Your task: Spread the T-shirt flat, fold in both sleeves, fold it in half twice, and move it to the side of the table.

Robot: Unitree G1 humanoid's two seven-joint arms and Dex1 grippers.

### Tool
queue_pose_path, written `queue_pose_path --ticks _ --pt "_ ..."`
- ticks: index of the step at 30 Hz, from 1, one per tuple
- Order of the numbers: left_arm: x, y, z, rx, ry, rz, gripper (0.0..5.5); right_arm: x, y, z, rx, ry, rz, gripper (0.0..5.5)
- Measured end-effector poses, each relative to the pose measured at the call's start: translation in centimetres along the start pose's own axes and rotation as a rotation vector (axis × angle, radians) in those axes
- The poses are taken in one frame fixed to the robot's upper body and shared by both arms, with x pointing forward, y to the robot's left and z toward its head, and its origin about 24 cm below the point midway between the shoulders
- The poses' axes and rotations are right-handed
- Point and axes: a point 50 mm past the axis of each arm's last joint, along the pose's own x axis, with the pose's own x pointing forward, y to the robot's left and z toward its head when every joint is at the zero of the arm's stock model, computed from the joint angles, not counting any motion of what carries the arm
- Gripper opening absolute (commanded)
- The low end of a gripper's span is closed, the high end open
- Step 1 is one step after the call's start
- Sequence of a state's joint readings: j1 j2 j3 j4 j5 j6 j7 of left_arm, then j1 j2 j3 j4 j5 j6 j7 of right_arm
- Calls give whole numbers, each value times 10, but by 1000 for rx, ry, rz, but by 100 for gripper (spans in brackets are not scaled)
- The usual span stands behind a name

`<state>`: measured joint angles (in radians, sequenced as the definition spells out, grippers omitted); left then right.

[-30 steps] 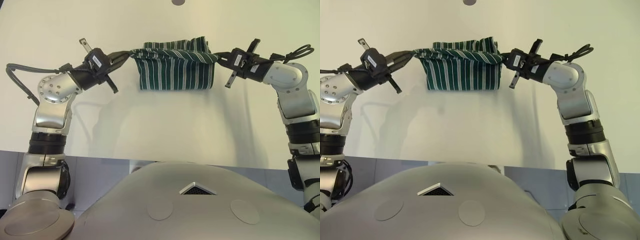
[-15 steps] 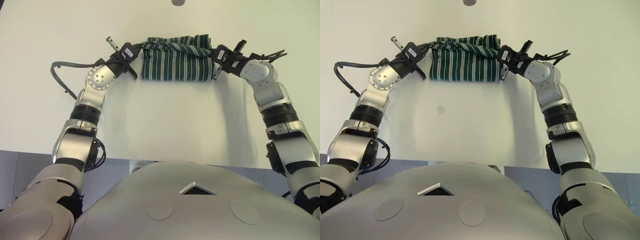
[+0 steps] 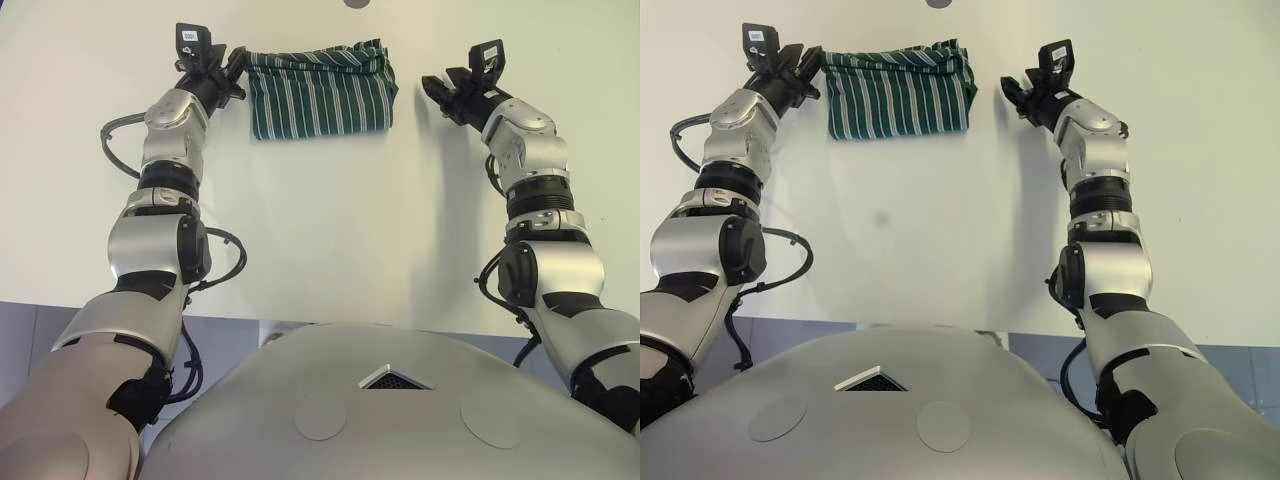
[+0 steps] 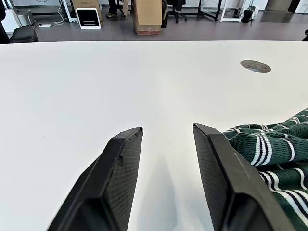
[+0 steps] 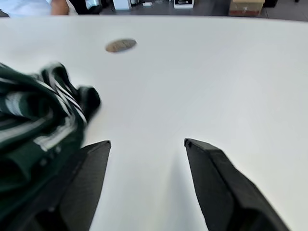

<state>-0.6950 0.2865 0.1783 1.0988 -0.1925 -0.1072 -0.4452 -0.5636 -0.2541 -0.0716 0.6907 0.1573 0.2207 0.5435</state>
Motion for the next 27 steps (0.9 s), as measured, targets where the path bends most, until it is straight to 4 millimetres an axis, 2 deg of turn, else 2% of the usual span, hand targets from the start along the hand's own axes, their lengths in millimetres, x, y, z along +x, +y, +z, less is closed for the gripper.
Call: queue_pose_path --ticks 3,6,9,14,15,18,19,23,27 --pt "-3 12 20 -103 -134 81 238 4 33 45 -121 -219 121 355" --pt "-8 23 37 -177 -241 135 238 8 63 56 -238 -265 213 355" --pt "-15 35 49 -199 -310 198 238 19 104 50 -460 -260 335 355" --pt "-23 40 41 -189 -305 234 238 45 142 13 -719 -125 442 355" --pt "-23 40 41 -189 -306 234 238 50 145 9 -741 -105 432 355" --pt "-22 35 39 -189 -304 221 238 64 141 -10 -679 2 308 355" --pt "-21 33 38 -193 -300 216 238 67 138 -9 -661 20 262 355" --pt "-26 35 29 -198 -286 235 238 69 99 -11 -516 112 -4 355" --pt "-29 34 27 -198 -291 241 238 52 45 -18 -254 141 -292 355"
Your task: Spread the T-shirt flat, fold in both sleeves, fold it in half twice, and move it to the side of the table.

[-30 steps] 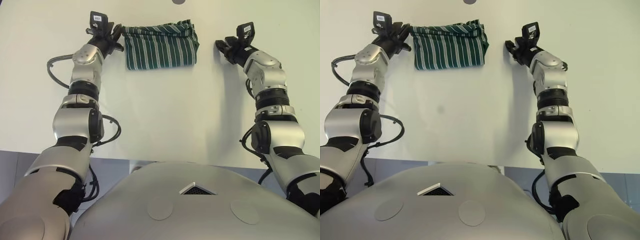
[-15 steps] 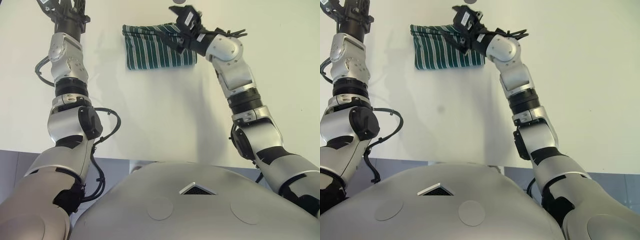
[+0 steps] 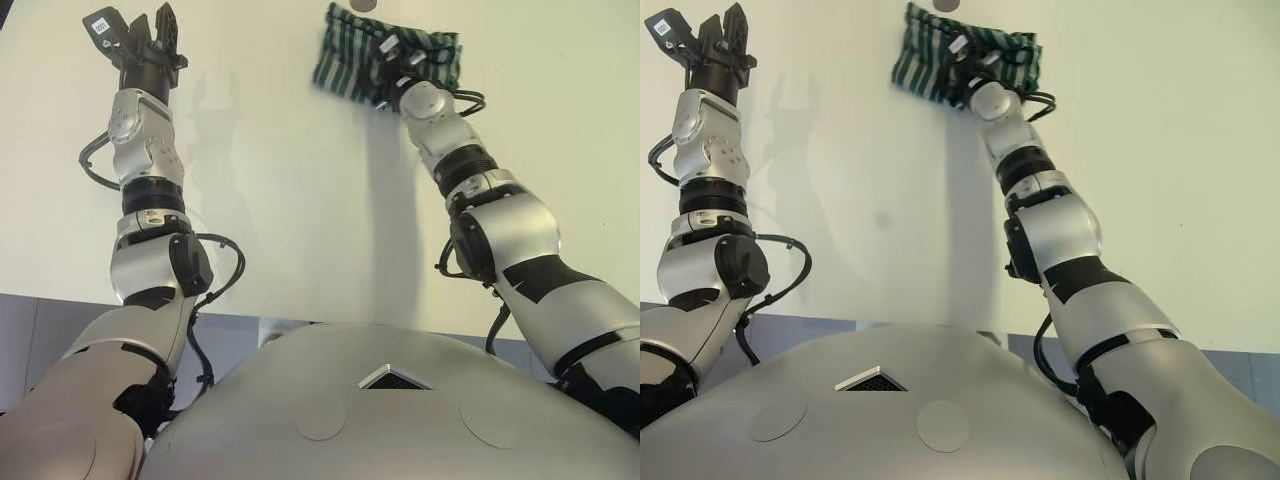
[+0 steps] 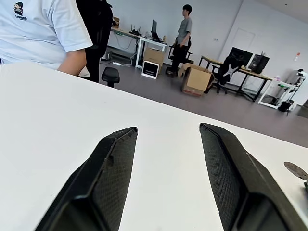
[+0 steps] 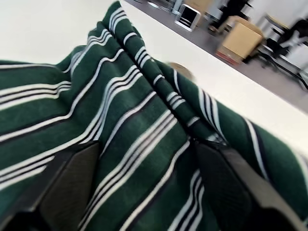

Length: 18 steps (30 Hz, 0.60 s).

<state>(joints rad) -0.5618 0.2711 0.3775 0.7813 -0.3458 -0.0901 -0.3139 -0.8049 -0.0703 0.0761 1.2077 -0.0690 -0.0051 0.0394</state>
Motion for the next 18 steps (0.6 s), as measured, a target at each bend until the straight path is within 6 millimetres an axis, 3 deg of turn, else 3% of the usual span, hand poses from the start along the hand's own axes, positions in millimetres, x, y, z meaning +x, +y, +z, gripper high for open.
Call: queue_pose_path --ticks 5,7,9,13,16,18 --pt "-6 3 -9 -11 26 22 238 -24 -94 -41 403 79 -466 355" --pt "-7 3 -12 -16 38 26 238 -49 -141 -65 530 117 -724 355" --pt "-7 2 -13 -19 40 25 238 -77 -176 -87 604 149 -926 355" --pt "-11 3 -16 -18 45 26 238 -101 -200 -105 658 169 -1071 355" --pt "-16 2 -13 19 20 8 238 -94 -194 -97 610 111 -993 355" --pt "-17 -10 -2 113 -34 -64 238 -79 -177 -80 408 5 -848 355"
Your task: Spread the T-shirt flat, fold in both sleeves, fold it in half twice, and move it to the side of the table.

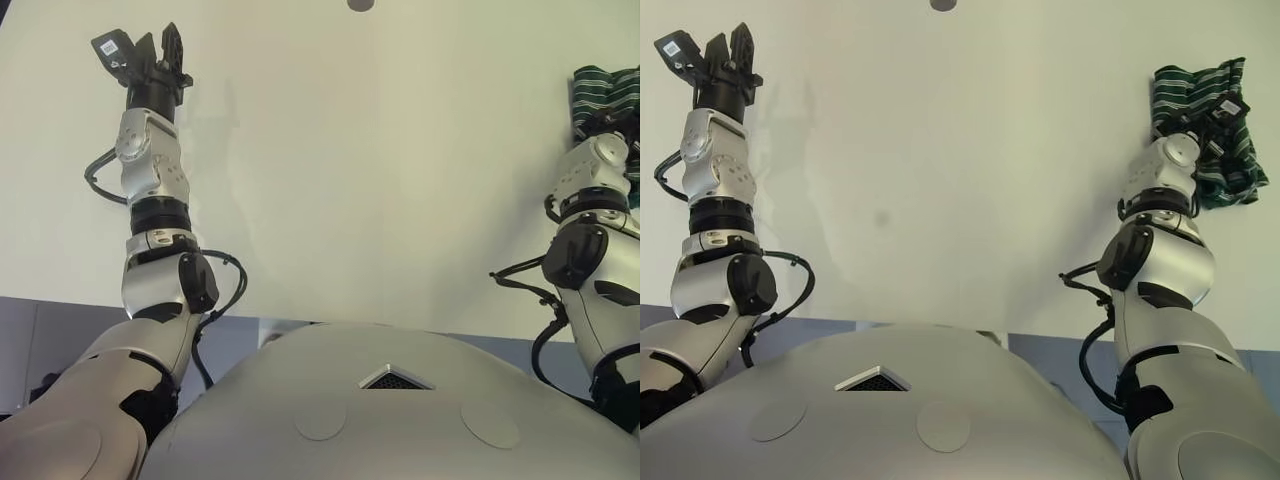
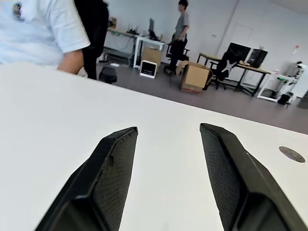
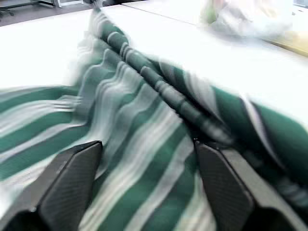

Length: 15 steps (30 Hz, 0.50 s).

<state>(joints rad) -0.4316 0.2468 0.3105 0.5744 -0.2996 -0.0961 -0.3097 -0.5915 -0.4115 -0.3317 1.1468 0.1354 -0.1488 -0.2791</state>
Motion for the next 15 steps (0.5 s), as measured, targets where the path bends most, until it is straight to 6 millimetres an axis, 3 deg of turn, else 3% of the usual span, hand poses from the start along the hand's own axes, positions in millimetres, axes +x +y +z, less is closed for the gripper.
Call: queue_pose_path --ticks 1,4,5,8,9,11,13,15 --pt "-1 -8 7 49 -29 -47 238 -5 16 8 -85 -97 90 355" --pt "-12 -22 14 160 -74 -135 238 -33 62 54 -261 -465 342 355" --pt "-19 -27 15 179 -87 -160 238 -50 76 64 -293 -572 440 355" --pt "-42 -55 14 206 -110 -294 238 -107 106 51 -308 -654 800 355" --pt "-54 -66 15 176 -104 -382 238 -125 107 42 -243 -585 943 355" --pt "-73 -76 22 105 -95 -531 238 -141 96 34 -119 -438 1126 355" --pt "-89 -81 37 63 -90 -679 238 -145 76 40 -41 -338 1268 355" --pt "-92 -81 41 77 -71 -733 238 -144 63 48 -20 -306 1333 355"
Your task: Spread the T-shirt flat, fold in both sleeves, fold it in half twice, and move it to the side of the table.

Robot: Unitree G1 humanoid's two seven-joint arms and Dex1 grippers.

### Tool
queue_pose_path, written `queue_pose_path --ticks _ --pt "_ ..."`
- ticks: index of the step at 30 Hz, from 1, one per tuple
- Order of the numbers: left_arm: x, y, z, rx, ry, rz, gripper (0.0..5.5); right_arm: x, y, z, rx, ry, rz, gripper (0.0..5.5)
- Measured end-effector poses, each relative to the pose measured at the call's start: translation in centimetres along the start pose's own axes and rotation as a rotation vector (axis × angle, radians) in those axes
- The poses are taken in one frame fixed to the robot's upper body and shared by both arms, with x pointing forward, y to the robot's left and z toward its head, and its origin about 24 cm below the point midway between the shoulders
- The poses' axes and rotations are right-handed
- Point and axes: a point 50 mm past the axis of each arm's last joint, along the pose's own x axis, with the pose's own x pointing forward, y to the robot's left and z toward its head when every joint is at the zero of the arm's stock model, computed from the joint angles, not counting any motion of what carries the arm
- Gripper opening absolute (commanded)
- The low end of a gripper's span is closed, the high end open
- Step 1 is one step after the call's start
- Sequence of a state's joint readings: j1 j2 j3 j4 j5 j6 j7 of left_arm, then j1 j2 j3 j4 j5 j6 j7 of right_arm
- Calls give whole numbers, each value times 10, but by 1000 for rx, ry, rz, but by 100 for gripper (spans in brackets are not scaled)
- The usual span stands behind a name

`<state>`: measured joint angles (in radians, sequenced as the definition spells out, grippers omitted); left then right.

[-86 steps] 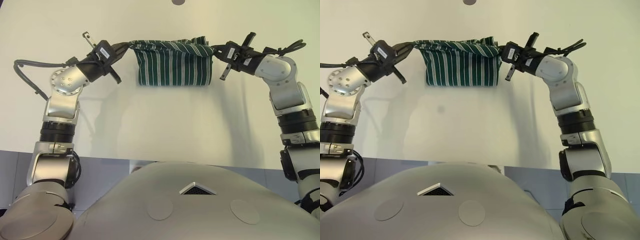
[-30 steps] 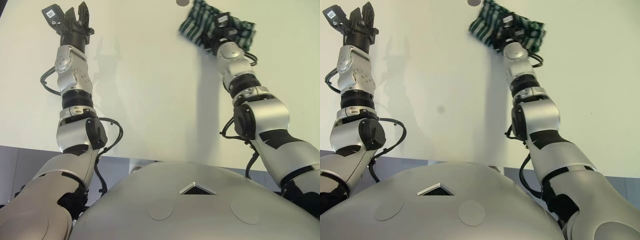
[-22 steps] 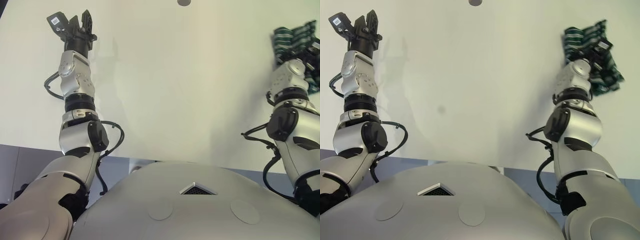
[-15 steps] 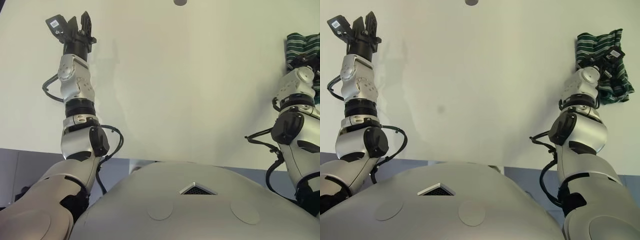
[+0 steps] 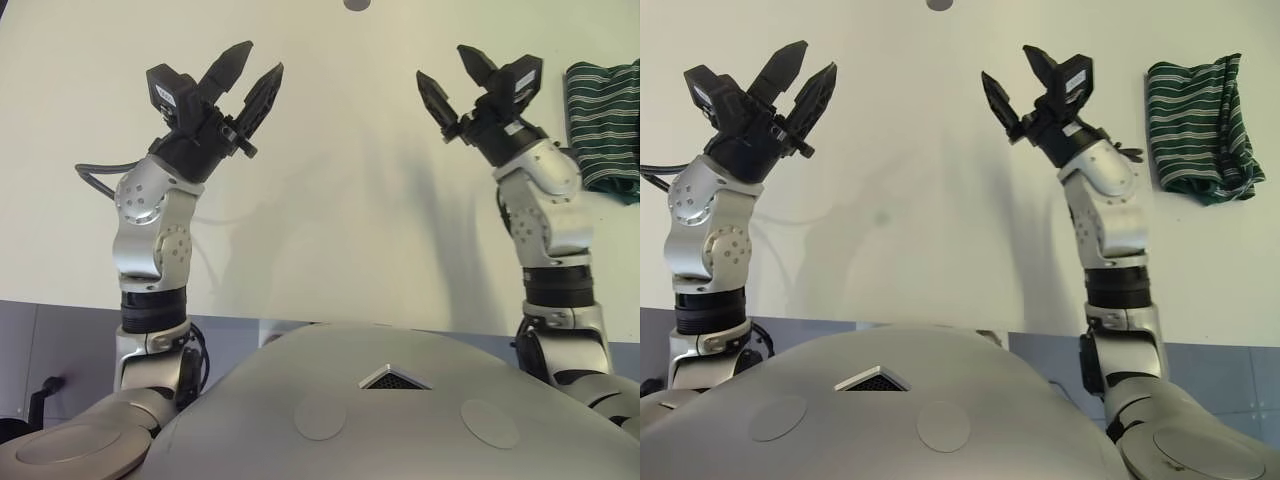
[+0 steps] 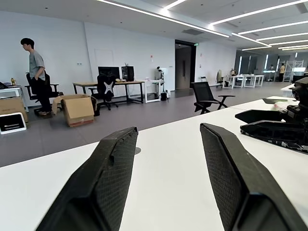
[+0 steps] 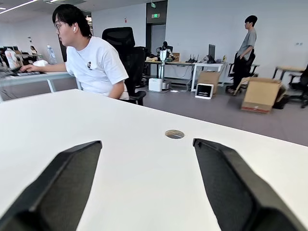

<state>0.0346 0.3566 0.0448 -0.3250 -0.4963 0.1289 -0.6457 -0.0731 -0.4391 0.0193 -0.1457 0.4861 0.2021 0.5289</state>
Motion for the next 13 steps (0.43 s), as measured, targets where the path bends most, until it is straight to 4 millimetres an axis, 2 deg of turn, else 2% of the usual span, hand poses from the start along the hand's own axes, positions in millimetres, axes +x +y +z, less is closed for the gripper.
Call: queue_pose_path --ticks 3,5,6,7,9,13 --pt "-4 1 1 30 46 -32 238 -18 -2 7 51 33 96 355" --pt "-6 3 0 42 62 -28 238 -24 -4 6 49 66 129 355" --pt "-4 11 -4 57 80 24 238 -25 -6 3 46 83 129 355" --pt "0 22 -9 111 113 108 238 -25 -10 -4 26 122 112 355" --pt "7 30 -15 190 139 188 238 -24 -11 -13 2 168 98 355" --pt "16 25 -28 194 130 221 238 -18 -4 -19 -15 165 124 355"
